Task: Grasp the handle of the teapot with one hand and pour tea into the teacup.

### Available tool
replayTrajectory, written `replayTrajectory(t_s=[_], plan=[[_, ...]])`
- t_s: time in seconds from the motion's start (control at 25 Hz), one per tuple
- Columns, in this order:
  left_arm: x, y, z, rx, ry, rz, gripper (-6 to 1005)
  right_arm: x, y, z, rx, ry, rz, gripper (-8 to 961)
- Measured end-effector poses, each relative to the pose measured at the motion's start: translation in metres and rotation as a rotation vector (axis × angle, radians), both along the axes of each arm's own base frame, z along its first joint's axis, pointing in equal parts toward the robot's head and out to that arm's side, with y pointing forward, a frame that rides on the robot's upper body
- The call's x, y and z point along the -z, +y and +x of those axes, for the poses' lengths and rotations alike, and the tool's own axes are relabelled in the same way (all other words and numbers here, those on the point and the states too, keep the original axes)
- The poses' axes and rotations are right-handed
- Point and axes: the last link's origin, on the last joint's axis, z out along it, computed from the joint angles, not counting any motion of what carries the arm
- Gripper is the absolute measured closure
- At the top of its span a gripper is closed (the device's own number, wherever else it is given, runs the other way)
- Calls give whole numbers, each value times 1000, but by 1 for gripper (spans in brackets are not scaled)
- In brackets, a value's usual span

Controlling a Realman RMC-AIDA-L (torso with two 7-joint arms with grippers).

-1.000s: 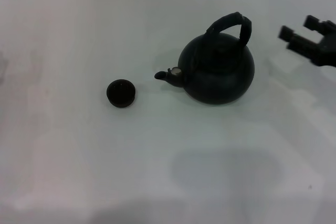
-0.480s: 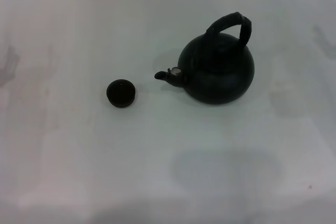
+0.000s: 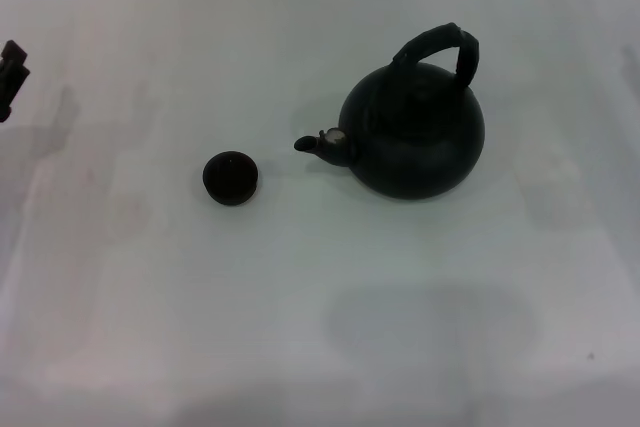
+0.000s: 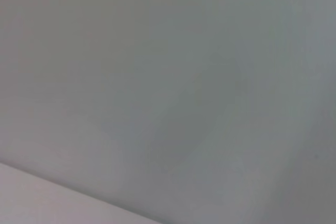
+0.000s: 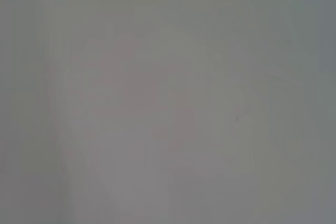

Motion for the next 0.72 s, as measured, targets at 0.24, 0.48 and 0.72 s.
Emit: replayTrajectory(t_s=[0.24,0.48,0.72], plan=[[1,2,2,7,1,-4,107,4,0,6,42,2,-25,118],[3,3,4,12,-4,-8,107,9,-1,10,77,5,-46,118],[4,2,5,13,-7,-10,107,10,0,10,79,10,-46,118]])
